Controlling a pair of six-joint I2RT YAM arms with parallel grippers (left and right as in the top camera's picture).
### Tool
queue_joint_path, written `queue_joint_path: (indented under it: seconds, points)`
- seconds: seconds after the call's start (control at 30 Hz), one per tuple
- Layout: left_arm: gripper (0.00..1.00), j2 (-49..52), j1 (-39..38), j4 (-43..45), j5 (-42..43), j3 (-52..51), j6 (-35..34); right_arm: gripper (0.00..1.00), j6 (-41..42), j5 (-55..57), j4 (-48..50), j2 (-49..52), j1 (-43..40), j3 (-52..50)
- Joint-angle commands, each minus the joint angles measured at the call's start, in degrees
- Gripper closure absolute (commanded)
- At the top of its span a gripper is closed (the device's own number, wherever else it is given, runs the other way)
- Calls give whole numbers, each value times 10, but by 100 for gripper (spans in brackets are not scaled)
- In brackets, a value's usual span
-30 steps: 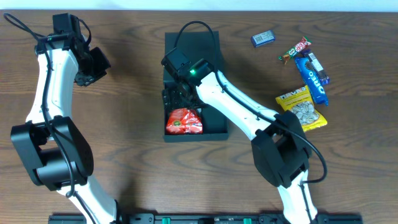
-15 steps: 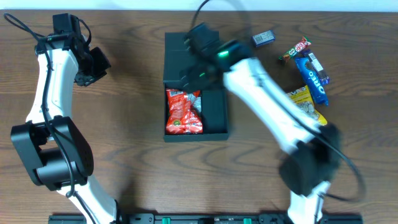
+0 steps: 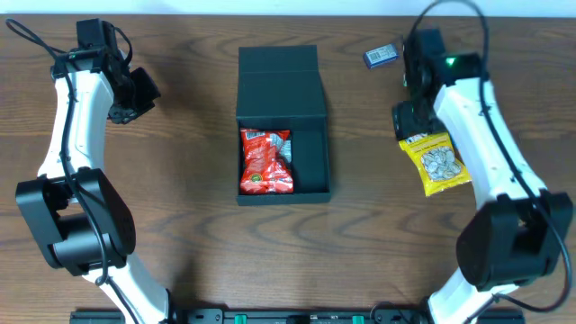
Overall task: Pack container
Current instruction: 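Reach the right gripper to the yellow HACKS bag and grasp it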
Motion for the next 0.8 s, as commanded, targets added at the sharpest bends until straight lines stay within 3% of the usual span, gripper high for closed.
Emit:
queue_joint_path:
  seconds: [0.0,0.4,0.53,0.73,0.77]
  points:
    - [94,-9,-4,1,2,10,5,16,-4,65,39,2,-10,-66]
    - [93,-9,-7,4,2,10,6,17,-30,-14,203,2,-56,-203]
    - [94,-9,-7,4,0,10,6,10,-30,-14,242,2,-63,-233]
    - [93,-9,-7,10,0,10,6,28,-31,-16,264,18,-87,-252]
    - [93,-9,-7,12,0,10,6,36,-31,-16,265,23,-91,-252]
